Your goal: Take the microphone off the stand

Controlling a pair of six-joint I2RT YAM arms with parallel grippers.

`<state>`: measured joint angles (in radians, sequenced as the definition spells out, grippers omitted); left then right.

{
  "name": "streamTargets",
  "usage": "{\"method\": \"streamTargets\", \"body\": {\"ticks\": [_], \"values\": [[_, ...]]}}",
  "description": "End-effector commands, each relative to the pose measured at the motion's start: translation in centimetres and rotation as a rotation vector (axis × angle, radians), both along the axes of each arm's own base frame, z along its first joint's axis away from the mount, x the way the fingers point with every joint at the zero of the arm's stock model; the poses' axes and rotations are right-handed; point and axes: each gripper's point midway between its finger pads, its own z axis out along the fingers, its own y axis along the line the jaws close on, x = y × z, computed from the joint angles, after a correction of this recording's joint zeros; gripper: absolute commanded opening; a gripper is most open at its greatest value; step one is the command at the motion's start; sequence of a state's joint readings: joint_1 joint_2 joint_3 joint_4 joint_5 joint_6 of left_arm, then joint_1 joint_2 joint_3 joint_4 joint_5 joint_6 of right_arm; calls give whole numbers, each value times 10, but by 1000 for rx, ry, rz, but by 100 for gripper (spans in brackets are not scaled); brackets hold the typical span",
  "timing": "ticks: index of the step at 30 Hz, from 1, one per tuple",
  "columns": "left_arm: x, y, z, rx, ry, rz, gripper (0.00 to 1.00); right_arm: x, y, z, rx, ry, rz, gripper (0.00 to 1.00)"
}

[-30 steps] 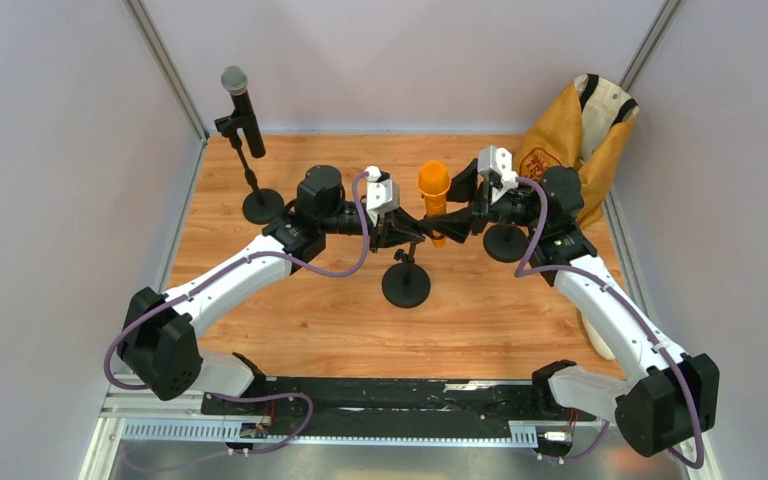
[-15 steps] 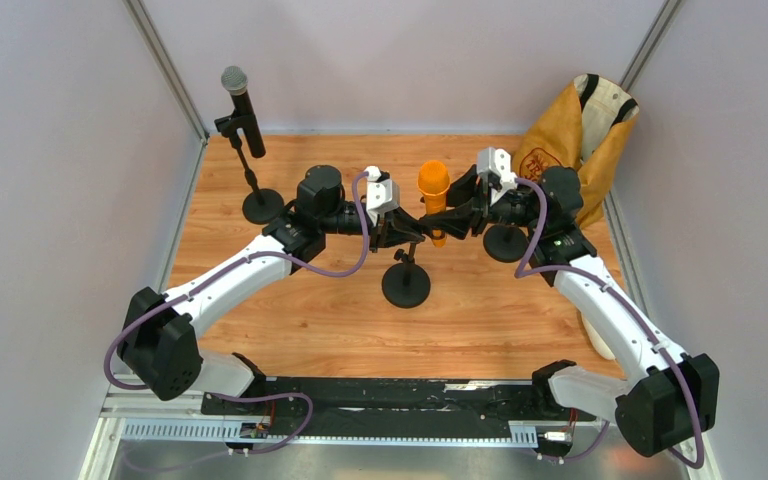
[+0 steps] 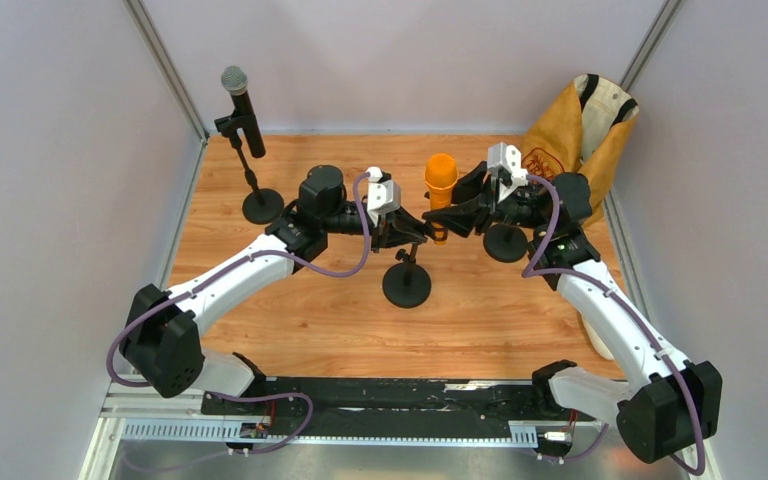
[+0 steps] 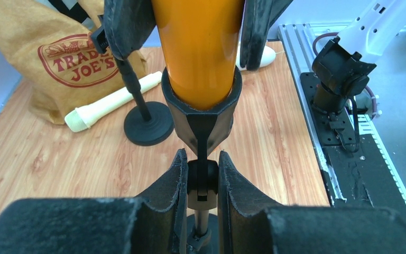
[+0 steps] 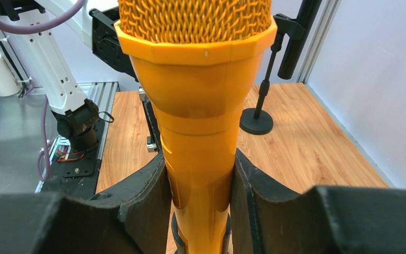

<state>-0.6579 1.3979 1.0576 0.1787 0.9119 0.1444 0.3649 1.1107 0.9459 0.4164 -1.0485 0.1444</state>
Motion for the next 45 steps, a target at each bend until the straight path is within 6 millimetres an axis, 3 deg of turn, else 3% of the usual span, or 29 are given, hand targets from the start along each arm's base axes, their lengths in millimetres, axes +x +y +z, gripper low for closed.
{"method": "streamTargets", "body": {"ticks": [1,6,9,11,15,19,25,29,36,45], "values": [[-1,2,-40,98,112,7,0,-22,-6,46,87,-112,20,6],[-2,2,-41,100,113,5,0,-21,-5,40,69,-113,27,23],[-2,2,-39,97,107,6,0,-15,-5,35,49,-126,9,49],[-2,3,-38,97,104,7,0,-11,-4,30,29,-130,-1,58],[-3,4,-34,92,94,11,0,-1,-4,18,-12,-135,-22,67],[-4,5,-30,85,83,10,0,4,-4,7,-39,-143,-18,68],[-5,6,-29,86,79,13,0,6,-4,-3,-62,-130,10,61],[-5,6,-30,86,76,12,0,4,-5,0,-57,-127,13,47],[-2,6,-36,97,82,18,0,-5,-9,23,14,-117,-10,14],[-1,3,-41,108,97,12,0,-18,-13,67,116,-110,-13,2]]}}
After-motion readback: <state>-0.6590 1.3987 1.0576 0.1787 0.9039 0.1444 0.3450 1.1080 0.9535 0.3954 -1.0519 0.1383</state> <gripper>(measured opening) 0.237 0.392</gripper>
